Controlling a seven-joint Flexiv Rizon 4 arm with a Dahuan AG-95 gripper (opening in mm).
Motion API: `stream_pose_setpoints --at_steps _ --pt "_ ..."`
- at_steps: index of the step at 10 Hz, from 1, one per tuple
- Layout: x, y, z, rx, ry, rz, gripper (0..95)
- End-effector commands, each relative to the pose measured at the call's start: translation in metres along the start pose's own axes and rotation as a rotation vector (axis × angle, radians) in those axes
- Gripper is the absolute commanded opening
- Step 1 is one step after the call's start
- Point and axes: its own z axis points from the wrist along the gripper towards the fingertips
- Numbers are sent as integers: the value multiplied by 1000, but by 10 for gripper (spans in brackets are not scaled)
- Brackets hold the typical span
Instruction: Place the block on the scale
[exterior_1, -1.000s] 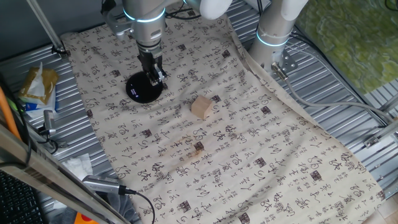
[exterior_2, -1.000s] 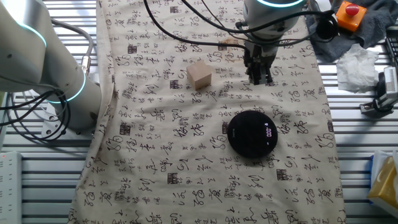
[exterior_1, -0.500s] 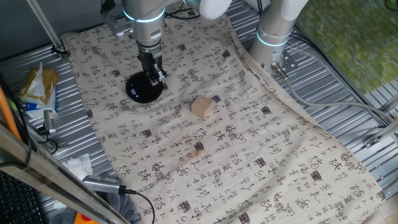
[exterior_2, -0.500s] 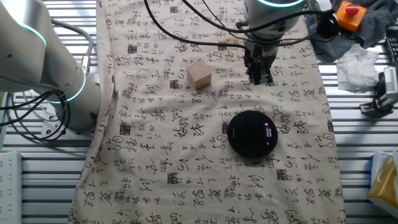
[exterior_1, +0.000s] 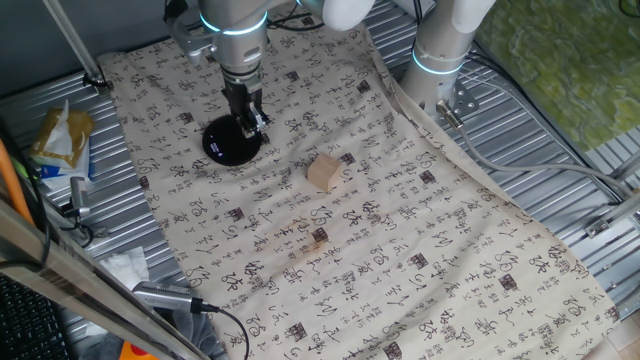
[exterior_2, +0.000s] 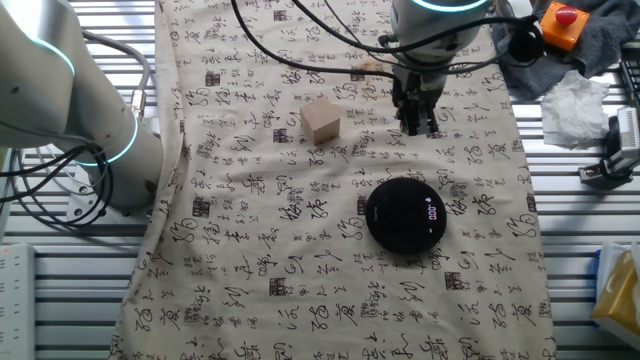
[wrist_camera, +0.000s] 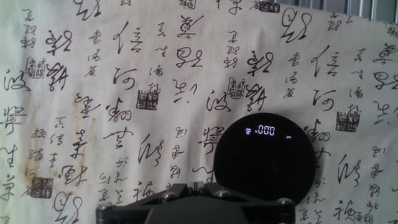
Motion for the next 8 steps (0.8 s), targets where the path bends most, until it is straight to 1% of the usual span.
stream_pose_setpoints --at_steps 1,2,4,8 --pt "0 0 0 -4 -22 24 0" --pt "0 0 0 -2 -30 29 0" --pt "-1 0 0 10 -33 17 0" --pt "-12 -3 -3 6 -25 16 0"
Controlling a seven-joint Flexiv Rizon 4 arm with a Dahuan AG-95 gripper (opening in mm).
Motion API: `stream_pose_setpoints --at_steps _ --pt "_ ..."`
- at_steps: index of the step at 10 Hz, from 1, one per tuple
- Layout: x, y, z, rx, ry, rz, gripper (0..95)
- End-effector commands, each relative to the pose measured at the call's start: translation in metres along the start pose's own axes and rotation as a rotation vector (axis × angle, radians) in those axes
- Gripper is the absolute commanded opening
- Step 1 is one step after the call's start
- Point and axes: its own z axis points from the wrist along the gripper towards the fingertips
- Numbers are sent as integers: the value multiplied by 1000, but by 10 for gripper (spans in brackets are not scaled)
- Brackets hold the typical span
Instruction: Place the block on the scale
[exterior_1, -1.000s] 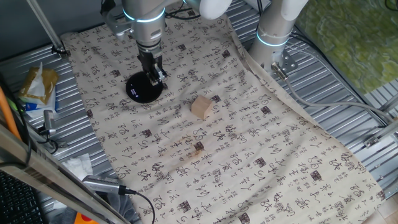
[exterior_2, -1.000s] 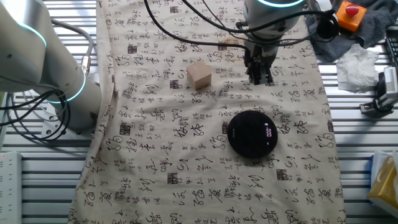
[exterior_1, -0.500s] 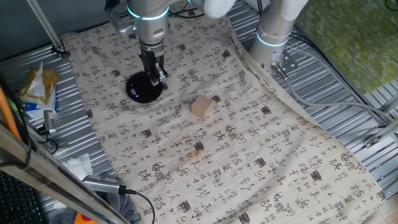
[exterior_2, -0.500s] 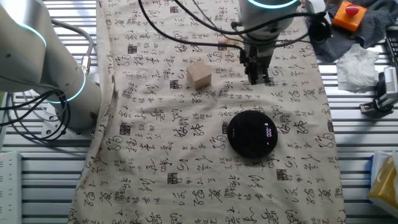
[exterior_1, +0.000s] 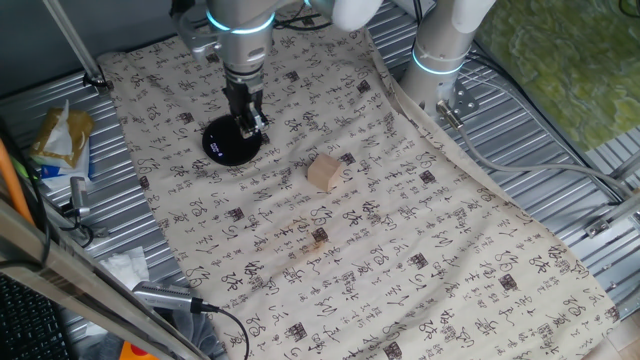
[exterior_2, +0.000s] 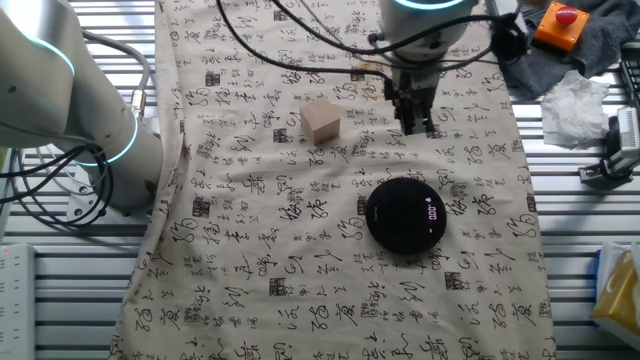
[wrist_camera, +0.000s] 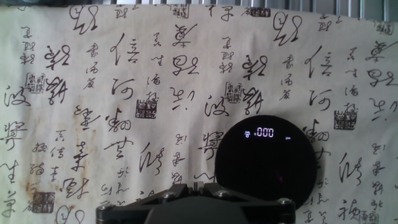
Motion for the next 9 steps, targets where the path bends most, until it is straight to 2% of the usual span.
stream_pose_setpoints --at_steps 1,4,9 --pt "-6 -6 -3 -1 -2 -4 0" --pt "-19 -19 -3 -1 -1 -13 0" --pt "-18 -18 0 -1 7 -39 0"
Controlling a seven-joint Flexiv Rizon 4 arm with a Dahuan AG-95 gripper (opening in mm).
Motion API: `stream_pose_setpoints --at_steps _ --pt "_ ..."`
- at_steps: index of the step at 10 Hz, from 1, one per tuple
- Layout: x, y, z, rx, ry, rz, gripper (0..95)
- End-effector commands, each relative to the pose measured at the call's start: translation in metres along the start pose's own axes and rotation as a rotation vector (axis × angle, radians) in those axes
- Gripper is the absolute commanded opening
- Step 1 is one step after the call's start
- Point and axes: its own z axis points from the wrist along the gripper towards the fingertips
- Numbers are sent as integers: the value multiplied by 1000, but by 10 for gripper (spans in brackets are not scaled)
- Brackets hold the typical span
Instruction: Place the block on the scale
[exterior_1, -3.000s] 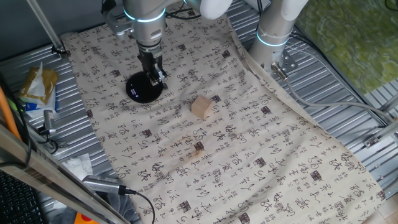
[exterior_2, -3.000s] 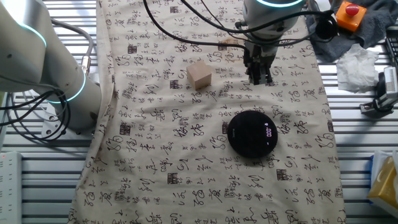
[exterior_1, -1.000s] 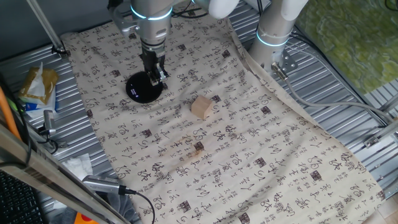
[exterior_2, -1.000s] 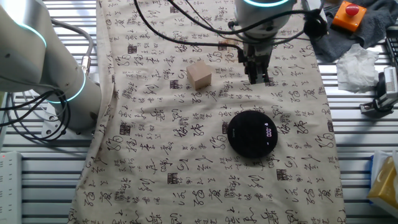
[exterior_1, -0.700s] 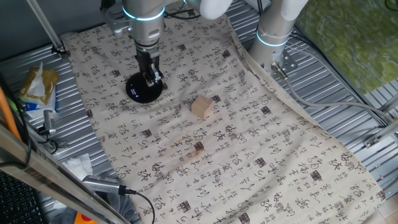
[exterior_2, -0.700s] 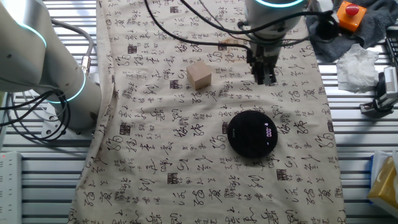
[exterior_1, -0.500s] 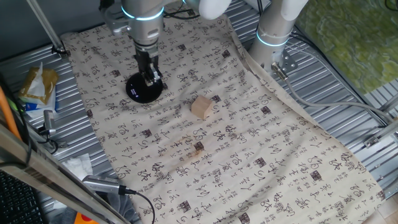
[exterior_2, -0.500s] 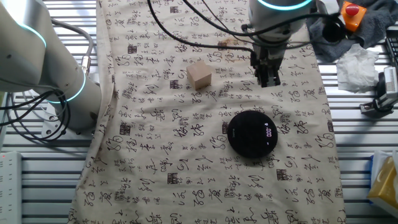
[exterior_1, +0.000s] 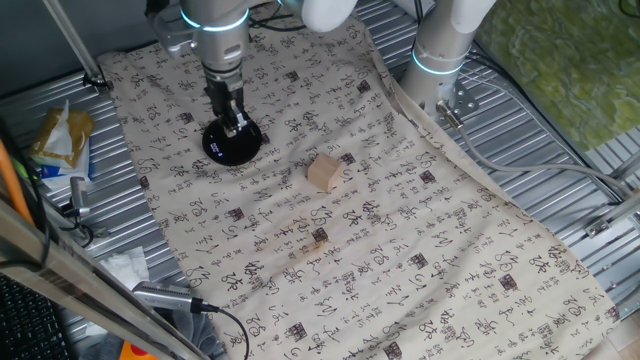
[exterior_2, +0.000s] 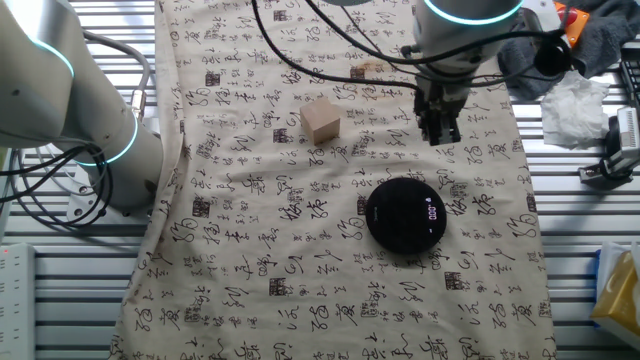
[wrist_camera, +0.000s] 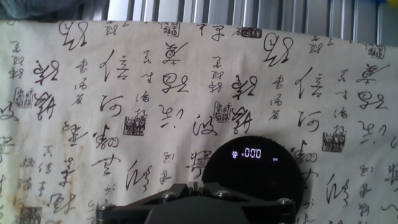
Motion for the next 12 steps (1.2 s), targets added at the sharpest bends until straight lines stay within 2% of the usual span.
stream_pose_setpoints --at_steps 1,5,6,12 --pt "0 0 1 -5 3 -32 0" --pt "4 0 2 4 13 -58 0" --pt "4 0 2 4 3 -71 0" --pt "4 0 2 1 1 -86 0"
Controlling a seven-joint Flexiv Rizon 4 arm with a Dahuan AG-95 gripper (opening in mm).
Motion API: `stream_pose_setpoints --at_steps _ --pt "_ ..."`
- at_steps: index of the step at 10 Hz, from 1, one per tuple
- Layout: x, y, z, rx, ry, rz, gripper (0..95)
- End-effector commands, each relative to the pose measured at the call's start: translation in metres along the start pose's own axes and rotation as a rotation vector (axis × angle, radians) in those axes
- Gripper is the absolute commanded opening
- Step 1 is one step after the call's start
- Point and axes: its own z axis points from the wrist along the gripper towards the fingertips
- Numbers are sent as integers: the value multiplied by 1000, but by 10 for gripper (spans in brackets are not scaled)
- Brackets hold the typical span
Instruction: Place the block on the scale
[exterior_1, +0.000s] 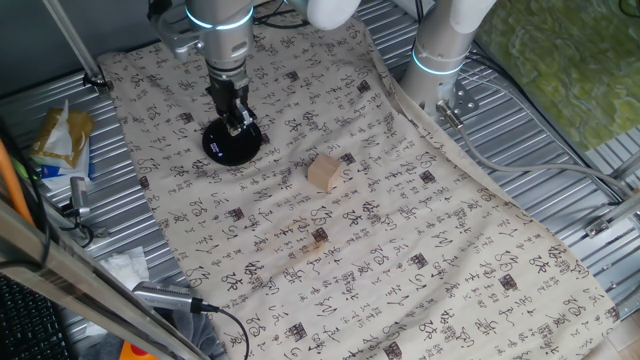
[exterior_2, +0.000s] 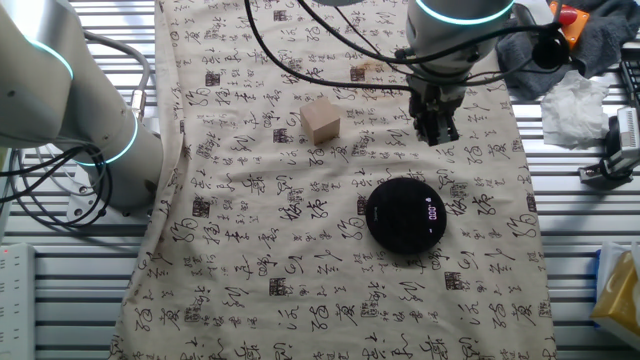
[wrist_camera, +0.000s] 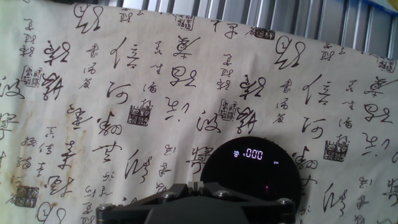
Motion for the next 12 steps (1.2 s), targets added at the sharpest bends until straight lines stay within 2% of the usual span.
stream_pose_setpoints --at_steps 1,6,10,12 --pt "0 0 0 1 2 11 0" --pt "0 0 0 8 6 44 0" --pt "0 0 0 5 17 9 0" --pt "0 0 0 3 12 7 0"
